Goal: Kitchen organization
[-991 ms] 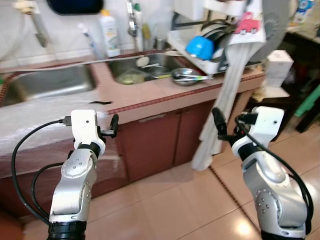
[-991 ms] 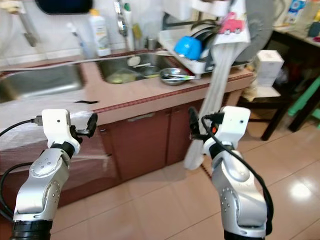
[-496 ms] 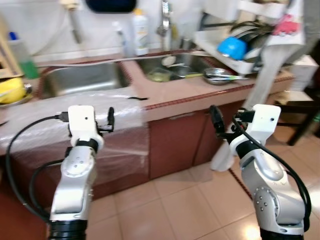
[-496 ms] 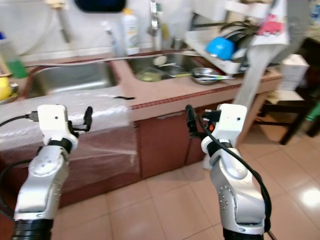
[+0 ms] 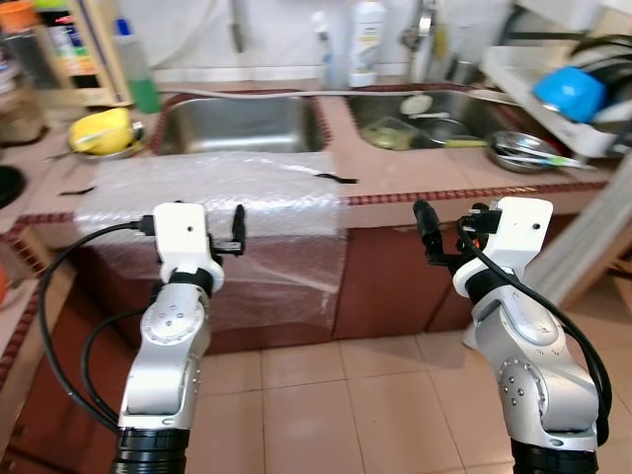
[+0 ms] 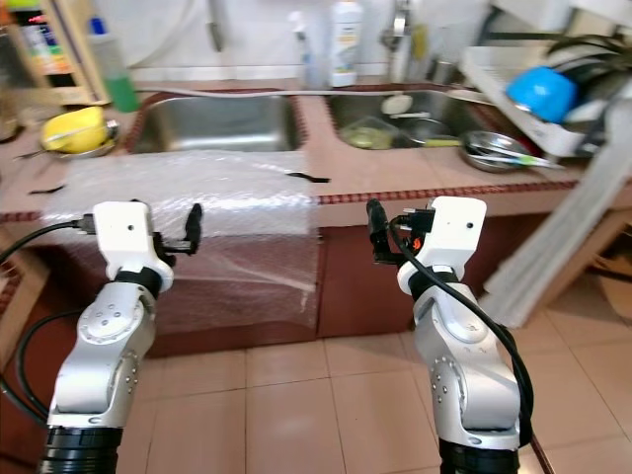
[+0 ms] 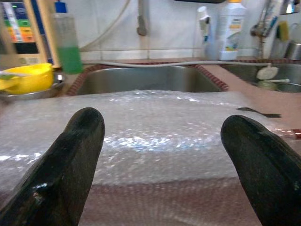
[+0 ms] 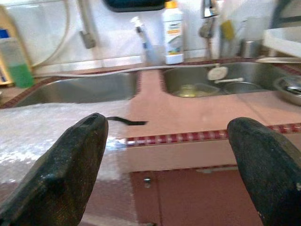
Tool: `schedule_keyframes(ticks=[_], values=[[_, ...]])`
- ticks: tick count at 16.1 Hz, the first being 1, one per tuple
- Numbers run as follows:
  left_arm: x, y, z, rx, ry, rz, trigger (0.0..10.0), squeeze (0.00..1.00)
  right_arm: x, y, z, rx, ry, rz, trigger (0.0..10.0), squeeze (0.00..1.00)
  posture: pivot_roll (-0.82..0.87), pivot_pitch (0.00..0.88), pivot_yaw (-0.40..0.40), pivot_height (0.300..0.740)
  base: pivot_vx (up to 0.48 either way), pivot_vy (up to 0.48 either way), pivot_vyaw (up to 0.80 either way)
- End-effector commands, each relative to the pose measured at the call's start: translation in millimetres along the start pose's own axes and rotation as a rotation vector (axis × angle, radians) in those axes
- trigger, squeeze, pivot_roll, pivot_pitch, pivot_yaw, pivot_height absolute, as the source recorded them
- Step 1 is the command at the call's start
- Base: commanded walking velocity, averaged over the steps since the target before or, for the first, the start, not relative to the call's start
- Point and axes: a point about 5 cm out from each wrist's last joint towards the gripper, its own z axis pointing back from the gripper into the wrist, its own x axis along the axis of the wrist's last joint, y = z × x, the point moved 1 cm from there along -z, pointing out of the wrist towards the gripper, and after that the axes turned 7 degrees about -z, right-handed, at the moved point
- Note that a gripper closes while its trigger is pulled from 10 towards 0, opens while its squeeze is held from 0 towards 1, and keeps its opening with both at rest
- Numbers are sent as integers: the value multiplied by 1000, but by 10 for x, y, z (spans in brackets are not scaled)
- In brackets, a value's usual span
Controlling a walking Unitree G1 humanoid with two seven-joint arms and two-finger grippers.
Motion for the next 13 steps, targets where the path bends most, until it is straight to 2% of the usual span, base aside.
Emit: schedule_keyframes(ticks=[1, 6, 8, 11, 13], values=[[4, 2, -25, 1, -4, -4, 10000, 0, 7, 40, -7, 13, -7, 5, 10000, 0, -8, 0, -11, 740, 0, 0, 781], [22, -88, -67, -25, -15, 2, 10000, 0, 36, 36, -70, 4, -24, 21, 10000, 0, -24, 0, -13, 740, 0, 0, 765], [55, -95, -133, -38, -45, -14, 10000, 0, 14, 22, -123, -23, -19, 14, 10000, 0, -14, 0, -42, 740, 0, 0, 0], [127, -38, -230, -11, -67, 3, 10000, 0, -5, 78, -185, -18, -32, 7, 10000, 0, -7, 0, -20, 740, 0, 0, 0], [117, 13, -164, -10, -64, 29, 10000, 0, -61, 68, -183, -33, -22, -83, 10000, 0, 4, 0, 8, 740, 0, 0, 0]])
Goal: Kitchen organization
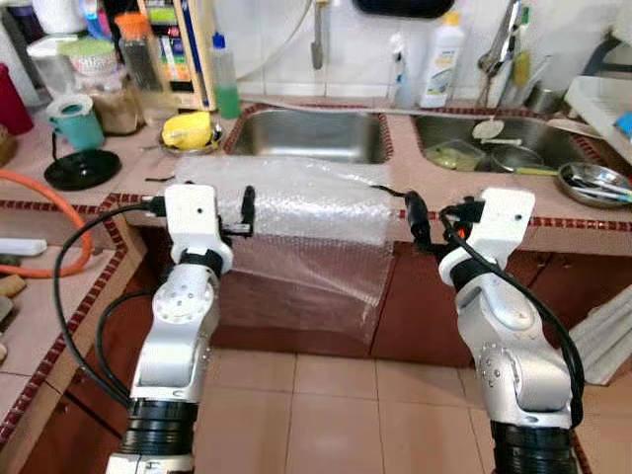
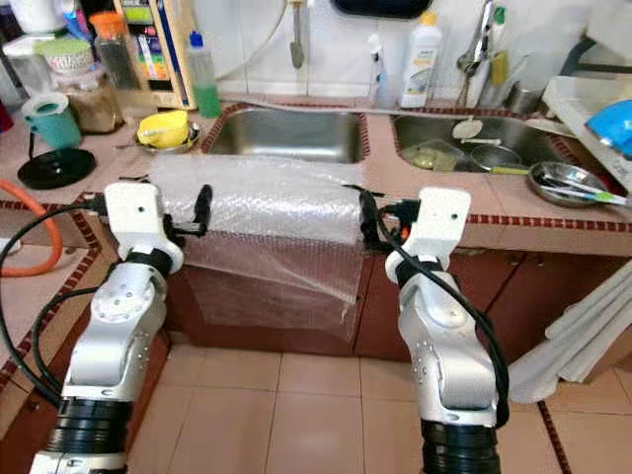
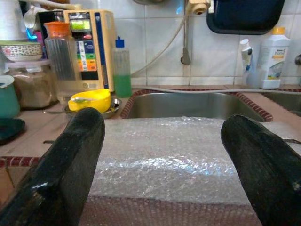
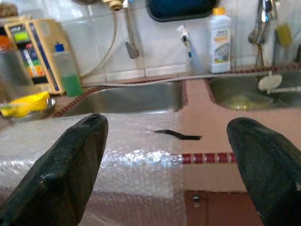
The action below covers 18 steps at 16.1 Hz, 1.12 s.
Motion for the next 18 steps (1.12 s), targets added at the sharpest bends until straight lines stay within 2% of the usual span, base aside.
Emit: schedule_keyframes(ticks=[1, 3, 4, 6, 9, 13, 16, 18], values=[[8, 33, 51, -10, -4, 20, 10000, 0, -21, 13, 0, 3, 0, -27, 10000, 0, 10, 0, 9, 740, 0, 0, 0], [51, -14, 87, -53, -40, 42, 10000, 0, 35, 148, 9, 46, -39, 52, 10000, 0, 20, 0, 6, 740, 0, 0, 0], [76, -2, 77, -51, -46, 46, 10000, 0, 101, 225, 1, 78, -69, 65, 10000, 0, 20, 0, 3, 740, 262, 0, 0], [119, 23, 46, -48, -59, 52, 10000, 0, 170, 277, -18, 106, -96, 49, 10000, 0, 19, 0, 1, 740, 277, 0, 0], [144, 52, 22, -39, -66, 59, 10000, 0, 168, 212, -27, 74, -76, -18, 10000, 0, 17, 0, -9, 740, 291, 0, 0], [123, 71, 48, -45, -55, 69, 10000, 0, 131, 159, 9, 47, -60, 39, 10000, 0, 9, 0, -4, 740, 335, 0, 0], [139, 57, 40, -54, -61, 73, 10000, 0, 106, 160, 50, 73, -37, -4, 10000, 0, 5, 0, -7, 740, 383, 0, 0], [137, 48, 42, -56, -61, 79, 10000, 0, 123, 112, 49, 57, -41, 6, 10000, 0, 3, 0, -11, 740, 414, 0, 0]])
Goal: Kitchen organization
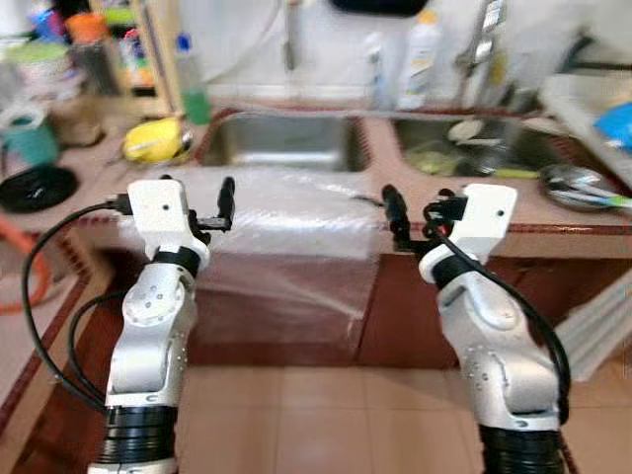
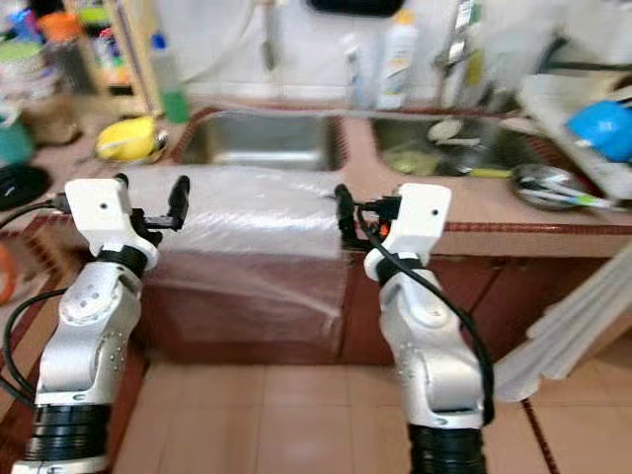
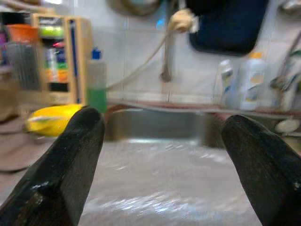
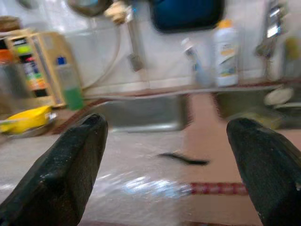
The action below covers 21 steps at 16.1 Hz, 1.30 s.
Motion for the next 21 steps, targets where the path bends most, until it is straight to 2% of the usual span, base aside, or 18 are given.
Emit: schedule_keyframes(ticks=[1, 6, 9, 16, 19, 21], values=[[39, -87, -7, -34, -14, 12, 10000, 0, 77, -60, 20, -19, -24, 7, 10000, 0, 4, 0, -11, 740, 446, 0, 0], [19, -140, 33, -47, -6, 27, 10000, 0, 90, -83, 25, -28, -21, 23, 10000, 0, 3, 0, -12, 740, 452, 0, 0], [7, -174, 54, -60, -1, 33, 10000, 0, 76, -95, 41, -34, -14, -3, 10000, 0, 1, 0, -13, 740, 454, 0, 0], [8, -226, 63, -75, 0, 40, 10000, 0, 112, -153, 50, -68, -21, 60, 10000, 0, -7, 0, -19, 740, 475, 0, 0], [22, -231, 62, -72, -8, 61, 10000, 0, 114, -200, 47, -88, -15, 54, 10000, 0, -7, 0, -19, 740, 480, 0, 0], [33, -245, 66, -76, -14, 72, 10000, 0, 117, -193, 42, -83, -16, 62, 10000, 0, -7, 0, -19, 740, 0, 0, 0]])
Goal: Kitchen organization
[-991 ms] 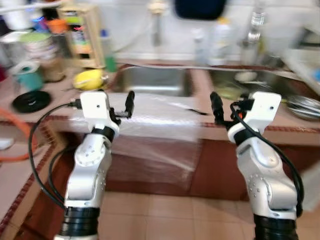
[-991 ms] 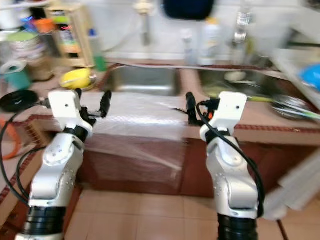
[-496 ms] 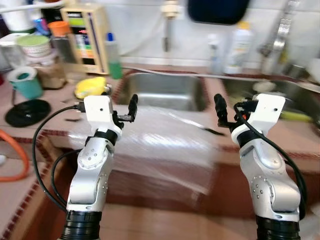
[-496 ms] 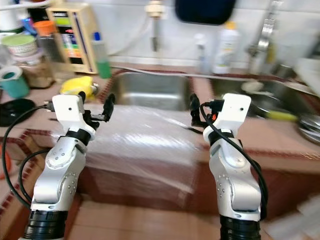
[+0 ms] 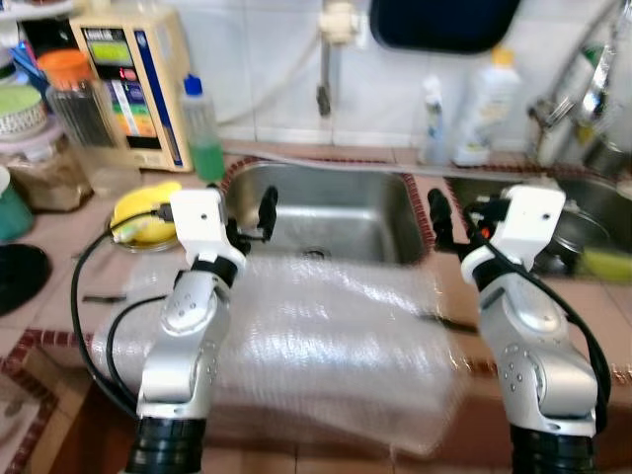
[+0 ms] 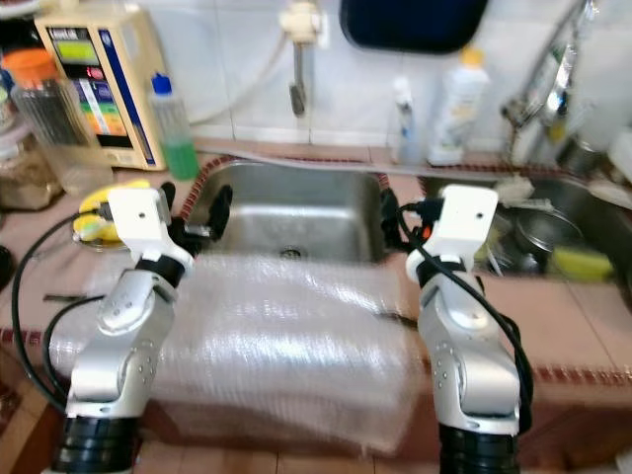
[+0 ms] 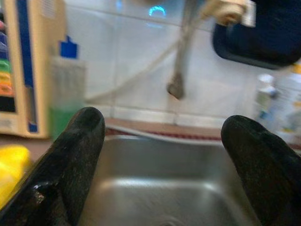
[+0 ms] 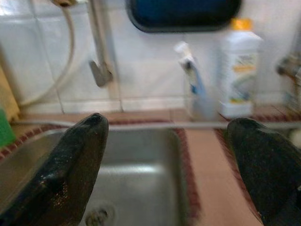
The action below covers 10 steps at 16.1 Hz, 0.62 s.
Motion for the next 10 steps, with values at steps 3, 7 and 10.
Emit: schedule_keyframes(ticks=[3, 7, 10], values=[[57, 65, 18, 26, -24, -25, 10000, 0, -12, 103, -5, 18, -2, 63, 10000, 0, -5, 0, -21, 740, 0, 0, 0], [205, 105, -9, 60, -86, -66, 10000, 0, 44, 144, -41, 28, -41, 62, 10000, 0, -3, 0, -23, 740, 0, 0, 0], [188, 147, -9, 84, -74, -91, 10000, 0, 0, 189, -12, 95, 3, -6, 10000, 0, -2, 0, -22, 740, 0, 0, 0]])
